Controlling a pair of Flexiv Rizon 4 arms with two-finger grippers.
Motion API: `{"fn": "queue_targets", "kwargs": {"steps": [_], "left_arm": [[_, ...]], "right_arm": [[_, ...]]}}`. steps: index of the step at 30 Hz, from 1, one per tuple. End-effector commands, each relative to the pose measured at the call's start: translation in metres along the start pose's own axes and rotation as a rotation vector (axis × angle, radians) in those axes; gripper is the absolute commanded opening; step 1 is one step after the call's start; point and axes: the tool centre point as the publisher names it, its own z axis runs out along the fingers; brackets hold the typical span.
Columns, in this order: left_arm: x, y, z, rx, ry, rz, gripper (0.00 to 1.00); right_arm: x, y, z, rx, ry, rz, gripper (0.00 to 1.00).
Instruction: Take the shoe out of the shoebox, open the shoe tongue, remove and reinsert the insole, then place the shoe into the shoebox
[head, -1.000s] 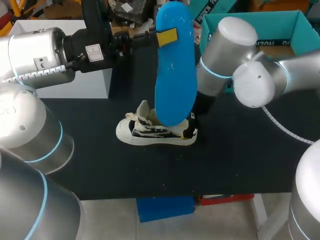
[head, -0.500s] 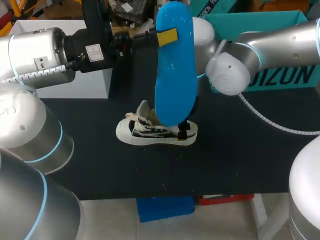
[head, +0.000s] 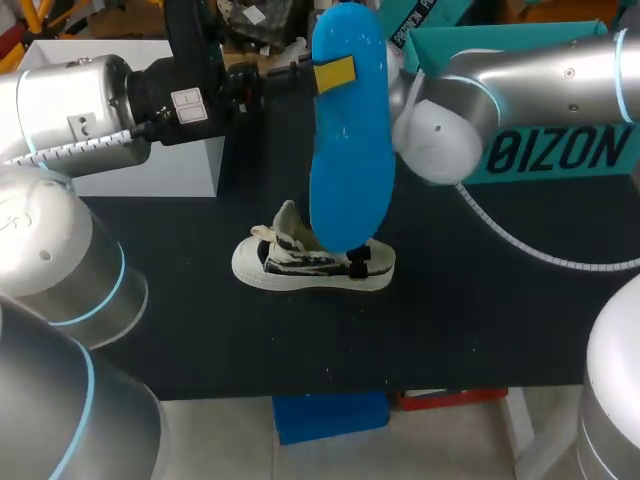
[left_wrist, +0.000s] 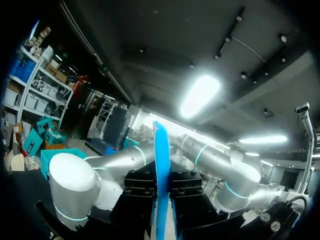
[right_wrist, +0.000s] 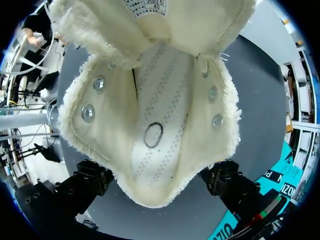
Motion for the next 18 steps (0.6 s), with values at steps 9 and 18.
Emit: {"fn": "queue_targets", "kwargs": {"steps": [9,18], "left_arm": [[0.0004,0.0004,-0.0001,0.001,-0.002,0.001,0.0],[0.0004,0.0004,-0.0001,0.001,-0.002,0.001,0.0]], "right_arm": [[0.0036,-0.0219,-0.0095,-0.438,-0.051,-0.025,1.0],[-0.0012,-0.0242,-0.0061,-0.809,-0.082,-0.05,1.0]]}}
